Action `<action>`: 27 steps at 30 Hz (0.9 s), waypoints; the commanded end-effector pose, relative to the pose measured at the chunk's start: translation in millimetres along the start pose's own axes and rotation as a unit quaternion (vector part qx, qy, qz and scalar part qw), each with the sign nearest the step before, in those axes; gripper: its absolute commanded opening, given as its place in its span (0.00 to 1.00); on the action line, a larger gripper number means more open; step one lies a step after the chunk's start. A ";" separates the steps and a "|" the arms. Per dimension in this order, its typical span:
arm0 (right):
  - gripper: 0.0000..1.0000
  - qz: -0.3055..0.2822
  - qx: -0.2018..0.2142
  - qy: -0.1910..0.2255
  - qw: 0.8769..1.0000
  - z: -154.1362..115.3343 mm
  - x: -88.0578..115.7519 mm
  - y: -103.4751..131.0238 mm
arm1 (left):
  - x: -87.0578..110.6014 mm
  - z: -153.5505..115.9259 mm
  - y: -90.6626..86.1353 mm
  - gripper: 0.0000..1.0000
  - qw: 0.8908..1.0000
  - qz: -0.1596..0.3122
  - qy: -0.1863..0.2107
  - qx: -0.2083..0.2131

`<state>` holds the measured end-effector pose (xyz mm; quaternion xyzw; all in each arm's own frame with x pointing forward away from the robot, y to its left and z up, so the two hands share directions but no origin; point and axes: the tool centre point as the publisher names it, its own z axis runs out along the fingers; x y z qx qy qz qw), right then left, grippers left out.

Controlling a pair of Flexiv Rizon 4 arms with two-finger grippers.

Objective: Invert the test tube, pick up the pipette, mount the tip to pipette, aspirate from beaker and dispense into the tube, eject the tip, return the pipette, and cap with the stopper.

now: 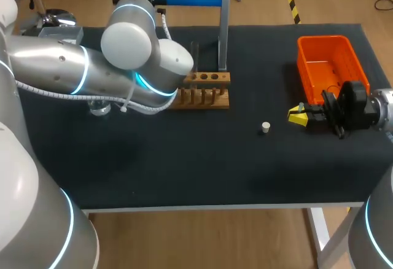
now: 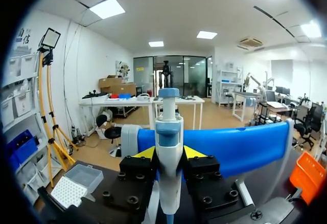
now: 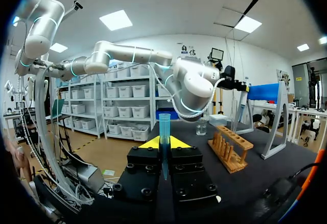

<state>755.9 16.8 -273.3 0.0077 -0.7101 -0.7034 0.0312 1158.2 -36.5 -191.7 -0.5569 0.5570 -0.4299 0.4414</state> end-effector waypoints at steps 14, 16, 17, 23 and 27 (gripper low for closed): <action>0.00 0.000 0.001 0.000 1.000 -0.4 0.5 0.2 | -1.4 -61.4 -49.2 0.00 0.990 0.031 0.140 -0.014; 0.00 0.000 0.001 0.000 1.000 -0.4 0.5 0.2 | 0.7 -73.0 -52.0 0.00 0.984 0.043 0.172 -0.022; 0.00 0.000 0.001 0.000 1.000 -0.4 0.5 0.2 | 3.7 -83.2 -53.2 0.00 0.978 0.051 0.202 -0.029; 0.00 0.000 0.001 0.000 1.000 -0.4 0.5 0.2 | 18.2 -130.4 -53.5 0.00 0.928 0.071 0.364 -0.045; 0.00 0.000 0.001 0.000 1.000 -0.4 0.5 0.2 | 23.7 -147.0 -52.7 0.00 0.900 0.090 0.422 -0.059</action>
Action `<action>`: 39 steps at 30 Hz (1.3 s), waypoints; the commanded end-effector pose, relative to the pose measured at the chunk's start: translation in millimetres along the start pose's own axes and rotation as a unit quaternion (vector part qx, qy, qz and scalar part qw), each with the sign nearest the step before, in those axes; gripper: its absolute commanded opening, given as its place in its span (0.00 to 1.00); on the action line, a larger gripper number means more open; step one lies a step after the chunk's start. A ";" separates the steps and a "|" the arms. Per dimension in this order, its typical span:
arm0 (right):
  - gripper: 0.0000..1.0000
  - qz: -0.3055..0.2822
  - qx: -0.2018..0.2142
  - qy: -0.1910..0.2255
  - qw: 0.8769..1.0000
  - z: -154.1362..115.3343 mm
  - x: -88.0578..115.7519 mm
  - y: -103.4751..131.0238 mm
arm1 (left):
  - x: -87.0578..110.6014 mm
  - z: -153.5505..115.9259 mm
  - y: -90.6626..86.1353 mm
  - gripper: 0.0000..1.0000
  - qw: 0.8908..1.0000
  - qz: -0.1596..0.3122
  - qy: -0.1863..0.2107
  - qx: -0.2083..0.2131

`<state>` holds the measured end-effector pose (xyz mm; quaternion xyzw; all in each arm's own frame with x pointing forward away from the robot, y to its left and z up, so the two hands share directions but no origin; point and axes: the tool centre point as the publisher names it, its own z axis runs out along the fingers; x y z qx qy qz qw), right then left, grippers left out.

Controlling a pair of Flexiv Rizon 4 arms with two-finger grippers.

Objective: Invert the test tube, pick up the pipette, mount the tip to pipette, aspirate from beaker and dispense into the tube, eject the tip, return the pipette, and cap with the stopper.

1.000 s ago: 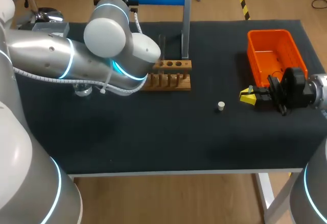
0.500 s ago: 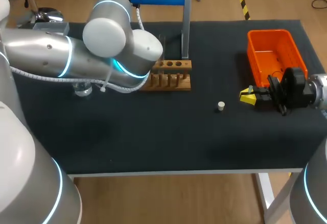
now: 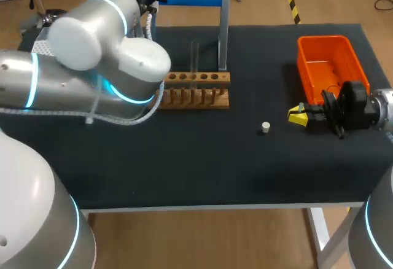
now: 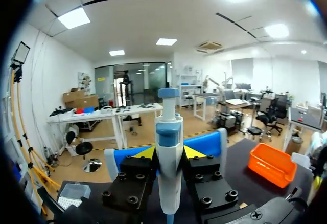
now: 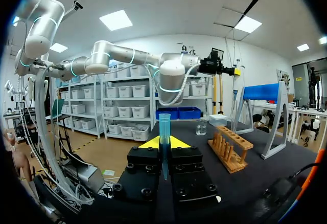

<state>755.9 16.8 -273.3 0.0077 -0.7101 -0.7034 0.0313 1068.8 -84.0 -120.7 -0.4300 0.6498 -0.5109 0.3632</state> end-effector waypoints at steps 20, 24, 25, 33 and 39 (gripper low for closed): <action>0.00 0.000 0.001 0.000 1.000 -0.4 0.6 0.2 | 34.1 -99.6 -10.3 0.00 0.940 0.026 0.339 -0.011; 0.00 0.000 0.001 0.000 1.000 -0.4 0.6 0.2 | 65.2 -127.5 -11.4 0.00 0.926 0.027 0.376 0.010; 0.00 0.000 0.001 0.000 1.000 -0.4 0.6 0.2 | 73.3 -133.5 -11.3 0.00 0.922 0.024 0.386 0.014; 0.00 0.000 0.001 0.000 1.000 -0.4 0.6 0.2 | 141.2 -174.2 -19.6 0.00 0.882 0.041 0.468 0.027; 0.00 0.000 0.001 0.000 1.000 -0.4 0.6 0.2 | 174.6 -189.6 -29.1 0.00 0.861 0.057 0.505 0.036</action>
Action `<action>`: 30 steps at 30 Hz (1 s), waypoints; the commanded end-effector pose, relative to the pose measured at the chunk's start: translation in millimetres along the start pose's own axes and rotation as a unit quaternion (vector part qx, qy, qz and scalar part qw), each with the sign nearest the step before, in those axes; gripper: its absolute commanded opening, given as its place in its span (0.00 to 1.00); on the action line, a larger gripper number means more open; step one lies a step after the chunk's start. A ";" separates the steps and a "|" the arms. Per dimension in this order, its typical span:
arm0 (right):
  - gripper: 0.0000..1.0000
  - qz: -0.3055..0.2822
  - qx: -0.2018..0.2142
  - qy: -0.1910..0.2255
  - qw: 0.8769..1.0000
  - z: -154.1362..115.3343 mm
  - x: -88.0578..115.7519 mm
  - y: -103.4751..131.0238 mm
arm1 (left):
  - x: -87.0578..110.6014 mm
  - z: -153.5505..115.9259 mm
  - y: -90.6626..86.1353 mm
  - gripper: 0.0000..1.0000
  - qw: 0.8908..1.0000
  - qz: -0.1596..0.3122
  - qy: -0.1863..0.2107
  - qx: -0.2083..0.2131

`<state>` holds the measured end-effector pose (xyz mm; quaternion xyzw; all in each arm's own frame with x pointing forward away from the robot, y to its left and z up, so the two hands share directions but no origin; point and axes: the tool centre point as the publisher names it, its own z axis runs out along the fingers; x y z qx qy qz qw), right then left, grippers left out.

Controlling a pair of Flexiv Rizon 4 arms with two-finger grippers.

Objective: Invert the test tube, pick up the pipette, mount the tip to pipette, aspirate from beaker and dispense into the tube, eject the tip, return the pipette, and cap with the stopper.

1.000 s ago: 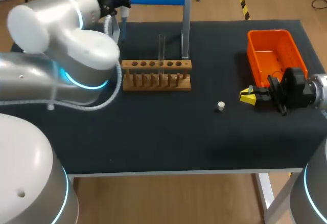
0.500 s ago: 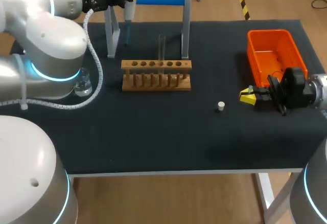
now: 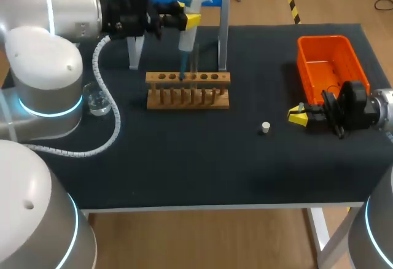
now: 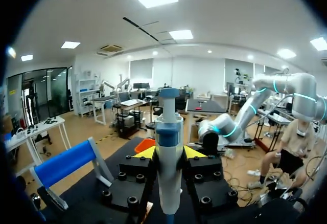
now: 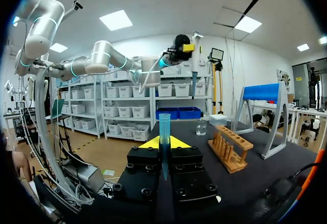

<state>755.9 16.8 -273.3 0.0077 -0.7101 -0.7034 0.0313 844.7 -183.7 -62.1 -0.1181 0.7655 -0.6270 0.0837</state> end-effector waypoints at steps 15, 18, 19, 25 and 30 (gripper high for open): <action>0.00 0.000 0.001 0.000 1.000 -0.4 0.6 0.2 | 57.2 26.6 -28.1 0.00 0.992 0.030 0.117 0.043; 0.00 0.000 0.001 0.000 1.000 -0.4 0.6 0.2 | 62.0 27.4 -32.6 0.00 0.993 0.039 0.105 0.046; 0.00 0.000 0.001 0.000 1.000 -0.4 0.6 0.2 | 63.5 27.5 -33.9 0.00 0.993 0.040 0.102 0.049; 0.00 0.000 0.001 0.000 1.000 -0.4 0.6 0.2 | 75.0 33.5 -39.5 0.00 0.994 0.052 0.082 0.042; 0.00 0.000 0.001 0.000 1.000 -0.4 0.6 0.2 | 78.4 37.5 -40.1 0.00 0.996 0.047 0.062 0.030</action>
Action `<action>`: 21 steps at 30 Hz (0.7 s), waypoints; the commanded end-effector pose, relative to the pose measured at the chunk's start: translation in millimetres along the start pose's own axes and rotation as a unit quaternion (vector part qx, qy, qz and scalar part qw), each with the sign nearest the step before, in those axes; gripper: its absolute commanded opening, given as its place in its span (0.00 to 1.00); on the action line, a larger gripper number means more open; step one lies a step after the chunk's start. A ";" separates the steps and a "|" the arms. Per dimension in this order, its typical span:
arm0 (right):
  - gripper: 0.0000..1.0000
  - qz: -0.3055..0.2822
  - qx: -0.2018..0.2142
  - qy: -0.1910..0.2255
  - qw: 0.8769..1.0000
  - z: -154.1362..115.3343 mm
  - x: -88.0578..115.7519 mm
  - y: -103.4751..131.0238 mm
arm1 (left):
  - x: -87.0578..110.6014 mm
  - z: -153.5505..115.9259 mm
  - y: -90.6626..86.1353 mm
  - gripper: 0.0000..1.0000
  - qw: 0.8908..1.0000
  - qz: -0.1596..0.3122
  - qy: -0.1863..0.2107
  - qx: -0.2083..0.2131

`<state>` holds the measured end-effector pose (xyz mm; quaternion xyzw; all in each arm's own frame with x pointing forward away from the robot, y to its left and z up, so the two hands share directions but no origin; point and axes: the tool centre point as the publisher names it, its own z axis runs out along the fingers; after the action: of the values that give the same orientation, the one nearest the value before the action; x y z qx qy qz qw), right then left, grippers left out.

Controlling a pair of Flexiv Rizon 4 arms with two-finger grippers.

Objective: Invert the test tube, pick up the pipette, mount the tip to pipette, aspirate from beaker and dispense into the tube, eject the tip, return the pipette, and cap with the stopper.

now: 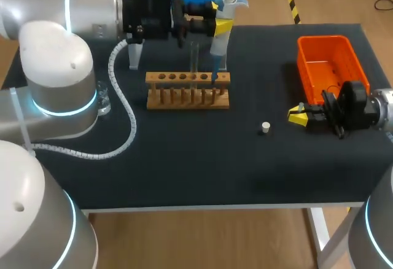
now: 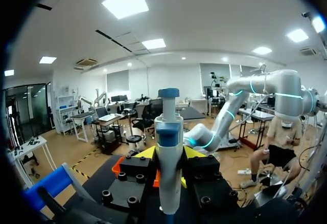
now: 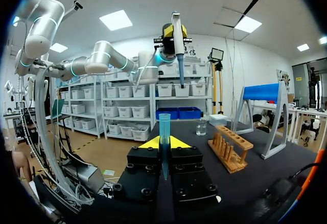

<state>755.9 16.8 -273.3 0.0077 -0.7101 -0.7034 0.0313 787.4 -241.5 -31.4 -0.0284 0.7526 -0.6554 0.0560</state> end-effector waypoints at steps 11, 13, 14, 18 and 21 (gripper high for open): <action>0.00 0.000 0.001 0.000 1.000 -0.4 0.6 0.2 | 6.7 8.9 -5.0 0.00 0.999 -0.003 -0.033 0.007; 0.00 0.000 0.001 0.000 1.000 -0.4 0.6 0.2 | 6.7 8.7 -6.0 0.00 0.999 -0.002 -0.036 0.007; 0.00 0.000 0.001 0.000 1.000 -0.4 0.6 0.2 | 6.7 8.3 -6.7 0.00 0.999 -0.001 -0.037 0.007; 0.00 0.000 0.001 0.000 1.000 -0.4 0.6 0.2 | 6.6 6.3 -9.0 0.00 0.999 0.002 -0.043 0.011; 0.00 0.000 0.001 0.000 1.000 -0.4 0.6 0.2 | 6.5 4.0 -10.4 0.00 0.999 0.003 -0.051 0.016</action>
<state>755.9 16.8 -273.3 0.0077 -0.7101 -0.7034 0.0313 784.5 -247.7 -21.1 -0.0554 0.7432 -0.6602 0.0928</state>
